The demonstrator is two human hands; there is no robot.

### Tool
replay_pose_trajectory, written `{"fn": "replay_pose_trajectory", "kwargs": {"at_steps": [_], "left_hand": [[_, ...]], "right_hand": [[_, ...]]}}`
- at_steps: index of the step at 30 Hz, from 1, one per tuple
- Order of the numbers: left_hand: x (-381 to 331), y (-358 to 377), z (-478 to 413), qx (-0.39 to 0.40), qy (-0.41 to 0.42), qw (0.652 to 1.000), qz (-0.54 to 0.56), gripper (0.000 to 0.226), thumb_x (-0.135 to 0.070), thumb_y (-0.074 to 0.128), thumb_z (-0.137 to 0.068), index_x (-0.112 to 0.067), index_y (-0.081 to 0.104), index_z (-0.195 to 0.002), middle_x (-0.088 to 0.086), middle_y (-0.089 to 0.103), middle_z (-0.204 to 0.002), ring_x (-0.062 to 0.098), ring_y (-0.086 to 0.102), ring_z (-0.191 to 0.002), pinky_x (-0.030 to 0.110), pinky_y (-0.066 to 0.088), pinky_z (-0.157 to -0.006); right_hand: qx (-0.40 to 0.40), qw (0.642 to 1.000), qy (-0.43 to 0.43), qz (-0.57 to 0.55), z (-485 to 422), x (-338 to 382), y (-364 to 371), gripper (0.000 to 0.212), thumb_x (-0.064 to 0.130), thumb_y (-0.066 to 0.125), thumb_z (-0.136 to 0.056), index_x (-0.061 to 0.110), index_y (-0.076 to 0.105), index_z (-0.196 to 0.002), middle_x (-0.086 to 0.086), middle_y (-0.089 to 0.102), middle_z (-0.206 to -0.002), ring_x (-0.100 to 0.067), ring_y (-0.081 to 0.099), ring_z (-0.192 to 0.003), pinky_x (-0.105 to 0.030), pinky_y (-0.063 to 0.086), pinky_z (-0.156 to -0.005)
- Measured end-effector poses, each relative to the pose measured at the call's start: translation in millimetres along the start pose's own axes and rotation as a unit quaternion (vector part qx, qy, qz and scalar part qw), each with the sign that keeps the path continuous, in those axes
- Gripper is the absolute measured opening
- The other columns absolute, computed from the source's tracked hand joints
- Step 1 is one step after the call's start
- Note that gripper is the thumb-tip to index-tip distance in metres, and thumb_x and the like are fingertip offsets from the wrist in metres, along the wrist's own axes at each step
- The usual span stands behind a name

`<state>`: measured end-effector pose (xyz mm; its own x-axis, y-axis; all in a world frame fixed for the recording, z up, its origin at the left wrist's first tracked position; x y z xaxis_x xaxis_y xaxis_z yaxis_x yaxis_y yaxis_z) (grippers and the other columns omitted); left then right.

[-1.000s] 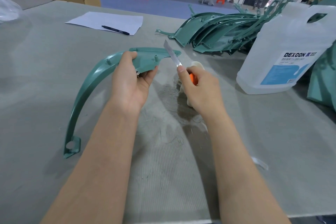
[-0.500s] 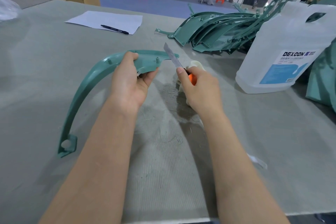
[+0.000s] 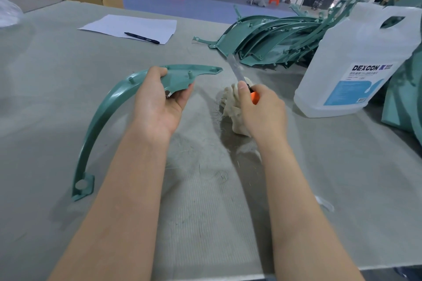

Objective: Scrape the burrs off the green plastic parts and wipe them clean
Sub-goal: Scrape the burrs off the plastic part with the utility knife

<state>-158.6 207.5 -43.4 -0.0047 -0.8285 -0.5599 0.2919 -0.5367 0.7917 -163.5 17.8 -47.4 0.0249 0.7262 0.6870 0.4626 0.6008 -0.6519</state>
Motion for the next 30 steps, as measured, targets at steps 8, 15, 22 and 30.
{"fn": "replay_pose_trajectory", "kwargs": {"at_steps": [8, 15, 22, 30], "left_hand": [[-1.3, -1.5, -4.5, 0.000, 0.010, 1.000, 0.003, 0.008, -0.005, 0.050, -0.092, -0.002, 0.054, -0.086, 0.014, 0.060, -0.087, 0.033, 0.065, -0.089, 0.027, 0.057, -0.058], [-1.4, 0.8, -1.8, 0.001, 0.017, 1.000, -0.002, 0.010, -0.005, 0.050, -0.093, -0.003, 0.054, -0.084, 0.012, 0.061, -0.081, 0.022, 0.067, -0.067, 0.031, 0.060, -0.062], [0.2, 2.3, 0.5, 0.001, 0.015, 1.000, -0.014, 0.010, -0.005, 0.050, -0.094, -0.003, 0.054, -0.086, 0.012, 0.061, -0.082, 0.018, 0.067, -0.063, 0.031, 0.060, -0.062], [1.1, 1.7, -0.3, 0.003, 0.005, 1.000, -0.018, 0.006, -0.005, 0.050, -0.093, -0.002, 0.053, -0.090, 0.014, 0.061, -0.086, 0.025, 0.066, -0.079, 0.031, 0.060, -0.061]], "right_hand": [[0.070, 0.993, -0.086, -0.030, 8.1, 19.8, 6.9, 0.045, 0.056, 0.043, -0.095, 0.017, 0.060, -0.079, -0.004, 0.056, -0.080, -0.021, 0.052, -0.079, -0.031, 0.035, -0.064], [0.081, 0.993, -0.081, -0.020, 8.8, 19.3, 8.1, 0.041, 0.057, 0.045, -0.095, 0.022, 0.062, -0.080, -0.004, 0.063, -0.086, -0.029, 0.057, -0.095, -0.040, 0.049, -0.078], [0.062, 0.995, -0.075, 0.010, 11.1, 21.0, 8.3, 0.039, 0.057, 0.042, -0.096, 0.023, 0.059, -0.086, -0.004, 0.066, -0.091, -0.031, 0.061, -0.094, -0.041, 0.051, -0.076], [0.063, 0.996, -0.062, -0.001, 11.5, 19.9, 7.7, 0.040, 0.059, 0.042, -0.095, 0.025, 0.060, -0.084, -0.001, 0.067, -0.085, -0.029, 0.061, -0.090, -0.041, 0.052, -0.075]]}}
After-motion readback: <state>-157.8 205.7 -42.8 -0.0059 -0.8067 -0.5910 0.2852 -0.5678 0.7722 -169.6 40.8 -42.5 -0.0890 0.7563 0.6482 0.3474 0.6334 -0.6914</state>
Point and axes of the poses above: each hand's wrist, its own z-axis away from the middle knuckle, its own y-axis out of the palm, x = y × z, the point moved 5 cm from there along -z, towards the middle knuckle
